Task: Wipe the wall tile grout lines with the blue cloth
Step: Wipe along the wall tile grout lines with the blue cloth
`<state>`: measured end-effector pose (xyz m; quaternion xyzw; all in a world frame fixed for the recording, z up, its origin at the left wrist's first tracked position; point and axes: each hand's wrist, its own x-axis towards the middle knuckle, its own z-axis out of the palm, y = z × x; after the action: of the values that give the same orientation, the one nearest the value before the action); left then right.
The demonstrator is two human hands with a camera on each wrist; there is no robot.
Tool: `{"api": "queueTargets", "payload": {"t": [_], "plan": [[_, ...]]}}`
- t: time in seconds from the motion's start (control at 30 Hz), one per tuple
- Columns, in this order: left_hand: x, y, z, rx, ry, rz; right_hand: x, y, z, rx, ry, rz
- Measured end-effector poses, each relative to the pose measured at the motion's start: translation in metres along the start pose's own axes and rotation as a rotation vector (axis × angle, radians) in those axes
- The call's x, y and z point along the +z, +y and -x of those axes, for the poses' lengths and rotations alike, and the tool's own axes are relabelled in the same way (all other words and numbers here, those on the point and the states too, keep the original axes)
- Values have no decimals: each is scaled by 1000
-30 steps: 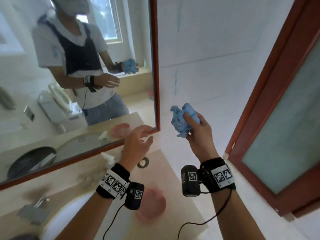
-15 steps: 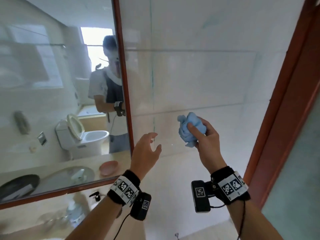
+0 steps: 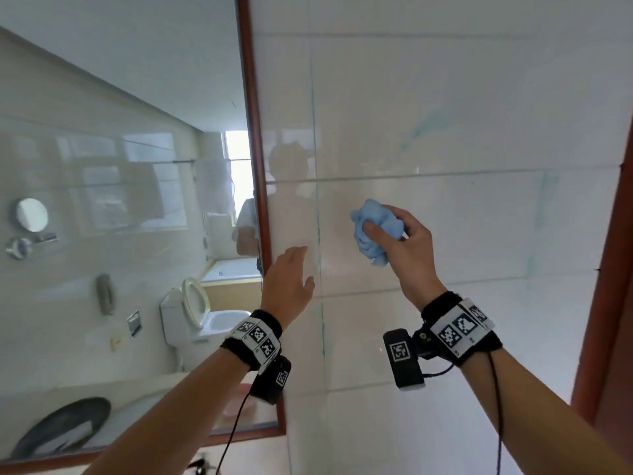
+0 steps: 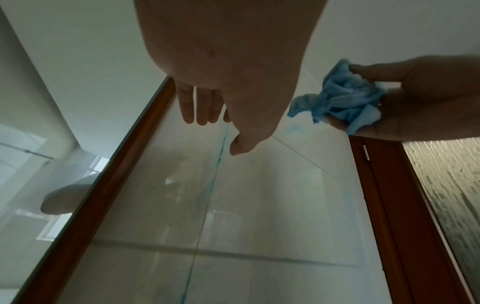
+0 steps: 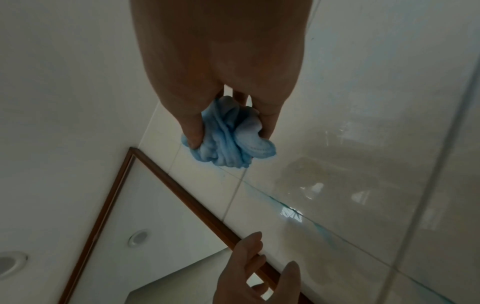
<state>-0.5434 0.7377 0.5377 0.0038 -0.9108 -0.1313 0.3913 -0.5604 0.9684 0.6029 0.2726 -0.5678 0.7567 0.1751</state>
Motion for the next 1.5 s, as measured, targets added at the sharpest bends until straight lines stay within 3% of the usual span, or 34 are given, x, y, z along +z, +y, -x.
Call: {"api": "queueTargets", "payload": {"t": [0.4, 0.8, 0.93, 1.23, 1.4, 1.5], "plan": [[-23, -2, -89, 60, 77, -229, 23, -20, -125, -233, -2, 163], [-57, 24, -192, -24, 126, -478, 36, -30, -253, -553, -121, 379], [-73, 19, -208, -68, 89, -545, 59, -40, -291, -709, -125, 528], [-85, 5, -222, 1, 73, -552, 120, -107, -356, -951, -76, 769], [-85, -2, -226, 38, 82, -574, 146, -102, -365, -1121, -124, 868], [-81, -6, -228, 39, 85, -595, 148, -96, -368, -1129, -119, 896]]}}
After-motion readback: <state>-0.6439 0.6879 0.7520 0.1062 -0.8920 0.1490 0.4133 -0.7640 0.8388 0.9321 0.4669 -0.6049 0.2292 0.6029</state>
